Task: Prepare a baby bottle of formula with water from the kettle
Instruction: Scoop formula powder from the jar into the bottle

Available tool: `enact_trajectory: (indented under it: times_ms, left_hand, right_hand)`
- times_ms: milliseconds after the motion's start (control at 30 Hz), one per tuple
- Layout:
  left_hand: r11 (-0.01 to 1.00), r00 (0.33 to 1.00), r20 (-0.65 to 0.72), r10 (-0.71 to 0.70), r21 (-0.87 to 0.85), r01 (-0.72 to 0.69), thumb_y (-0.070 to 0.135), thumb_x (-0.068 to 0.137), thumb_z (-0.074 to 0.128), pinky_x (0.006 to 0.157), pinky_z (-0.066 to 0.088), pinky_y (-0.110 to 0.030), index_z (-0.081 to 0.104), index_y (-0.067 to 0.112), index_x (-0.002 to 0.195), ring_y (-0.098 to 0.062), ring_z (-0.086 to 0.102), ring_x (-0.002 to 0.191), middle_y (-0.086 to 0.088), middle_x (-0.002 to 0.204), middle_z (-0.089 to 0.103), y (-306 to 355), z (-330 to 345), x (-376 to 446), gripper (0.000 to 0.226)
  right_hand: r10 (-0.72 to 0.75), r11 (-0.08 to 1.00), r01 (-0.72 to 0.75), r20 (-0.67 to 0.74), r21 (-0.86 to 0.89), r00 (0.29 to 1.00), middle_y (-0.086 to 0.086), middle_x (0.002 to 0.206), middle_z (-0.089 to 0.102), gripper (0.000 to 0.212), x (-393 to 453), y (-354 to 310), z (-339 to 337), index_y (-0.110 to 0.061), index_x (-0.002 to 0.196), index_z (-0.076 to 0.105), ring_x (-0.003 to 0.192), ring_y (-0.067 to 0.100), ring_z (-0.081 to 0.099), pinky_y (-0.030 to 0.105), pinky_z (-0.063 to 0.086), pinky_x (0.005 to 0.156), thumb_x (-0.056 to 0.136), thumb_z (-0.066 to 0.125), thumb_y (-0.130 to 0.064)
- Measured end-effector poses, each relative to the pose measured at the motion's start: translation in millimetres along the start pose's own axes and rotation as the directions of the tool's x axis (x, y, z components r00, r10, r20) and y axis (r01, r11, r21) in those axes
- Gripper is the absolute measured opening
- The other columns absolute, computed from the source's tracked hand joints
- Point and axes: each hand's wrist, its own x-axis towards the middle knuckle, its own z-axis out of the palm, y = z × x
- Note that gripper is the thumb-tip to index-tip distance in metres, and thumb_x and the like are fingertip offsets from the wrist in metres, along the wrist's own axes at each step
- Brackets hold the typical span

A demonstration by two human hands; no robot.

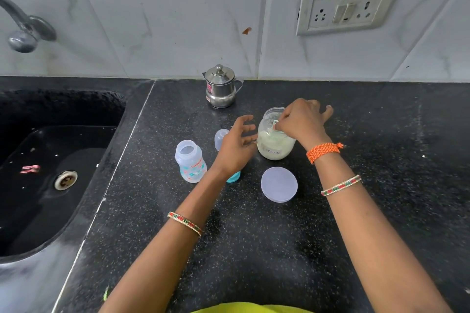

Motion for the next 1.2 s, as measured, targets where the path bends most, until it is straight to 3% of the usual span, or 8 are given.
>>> enact_trajectory:
  times_ms: [133, 267, 433, 600, 733, 900, 1067, 1200]
  left_hand:
    - [1.000, 1.000, 0.002, -0.001, -0.005, 0.001, -0.010, 0.086, 0.054, 0.090, 0.053, -0.035, 0.034, 0.014, 0.138, -0.027, 0.059, 0.114, -0.015, 0.138, 0.046, 1, 0, -1, 0.061]
    - [1.000, 1.000, 0.003, -0.005, -0.008, 0.005, -0.010, 0.086, 0.054, 0.081, 0.056, -0.029, 0.034, 0.015, 0.139, -0.026, 0.059, 0.114, -0.015, 0.140, 0.044, 2, -1, -2, 0.061]
    - [1.000, 1.000, 0.008, 0.002, -0.014, -0.002, -0.011, 0.086, 0.053, 0.075, 0.056, -0.023, 0.034, 0.014, 0.140, -0.024, 0.059, 0.114, -0.015, 0.142, 0.042, 2, -1, -4, 0.062]
    - [0.999, 1.000, 0.001, 0.004, -0.035, -0.004, -0.012, 0.086, 0.052, 0.070, 0.056, -0.016, 0.035, 0.013, 0.139, -0.018, 0.058, 0.108, -0.014, 0.142, 0.042, 2, -2, -6, 0.061]
    - [1.000, 1.000, -0.003, 0.014, -0.028, -0.014, -0.012, 0.086, 0.051, 0.070, 0.055, -0.015, 0.035, 0.012, 0.139, -0.018, 0.057, 0.109, -0.015, 0.141, 0.043, 1, -3, -9, 0.060]
    - [0.999, 0.999, -0.030, 0.034, -0.004, -0.034, -0.010, 0.087, 0.050, 0.071, 0.053, -0.012, 0.036, 0.012, 0.139, -0.020, 0.057, 0.113, -0.014, 0.140, 0.045, 1, -7, -10, 0.058]
    - [0.999, 0.997, -0.052, 0.052, 0.009, -0.052, -0.009, 0.087, 0.049, 0.070, 0.053, -0.012, 0.038, 0.014, 0.137, -0.020, 0.058, 0.113, -0.012, 0.140, 0.046, 1, -11, -10, 0.057]
    - [0.998, 0.996, -0.067, 0.066, 0.016, -0.066, -0.009, 0.087, 0.049, 0.069, 0.052, -0.010, 0.039, 0.016, 0.136, -0.016, 0.058, 0.110, -0.011, 0.139, 0.047, 1, -13, -11, 0.056]
  right_hand:
    - [0.025, 0.998, -0.029, 0.062, 0.063, 0.998, 0.009, 0.112, 0.064, 0.012, 1, -3, 1, -0.012, 0.082, 0.071, 0.130, 0.035, 0.036, 0.059, 0.008, 0.111, 0.080, 0.062, -0.019]
    - [0.046, 0.983, -0.072, 0.155, 0.170, 0.987, 0.007, 0.108, 0.066, 0.020, 2, -2, -3, -0.019, 0.058, 0.060, 0.128, 0.036, 0.041, 0.059, 0.012, 0.112, 0.077, 0.066, -0.021]
    - [0.060, 0.955, -0.104, 0.163, 0.279, 0.985, 0.003, 0.108, 0.068, 0.013, 1, 2, -10, -0.018, 0.071, 0.071, 0.120, 0.032, 0.049, 0.054, 0.019, 0.109, 0.072, 0.075, -0.030]
    - [0.086, 0.929, -0.092, 0.032, 0.360, 0.996, -0.001, 0.094, 0.068, 0.014, -4, 6, -18, -0.013, 0.073, 0.073, 0.115, 0.030, 0.051, 0.055, 0.019, 0.108, 0.077, 0.071, -0.026]
    - [0.039, 0.837, -0.112, 0.145, 0.536, 0.989, 0.004, 0.097, 0.068, 0.014, -6, 11, -26, -0.009, 0.079, 0.074, 0.110, 0.027, 0.056, 0.054, 0.034, 0.105, 0.075, 0.076, -0.023]
    - [0.062, 0.815, -0.133, 0.143, 0.564, 0.988, 0.004, 0.098, 0.069, 0.014, -9, 11, -25, -0.009, 0.077, 0.074, 0.108, 0.026, 0.058, 0.055, 0.037, 0.103, 0.074, 0.075, -0.023]
    - [0.069, 0.746, -0.182, 0.197, 0.641, 0.978, -0.003, 0.086, 0.062, 0.009, -8, 14, -27, -0.013, 0.076, 0.071, 0.090, 0.015, 0.054, 0.030, 0.043, 0.076, 0.075, 0.076, -0.021]
    - [0.116, 0.739, -0.175, 0.133, 0.650, 0.984, -0.007, 0.078, 0.060, 0.009, -8, 20, -26, -0.015, 0.072, 0.072, 0.096, 0.017, 0.055, 0.041, 0.041, 0.093, 0.074, 0.076, -0.023]
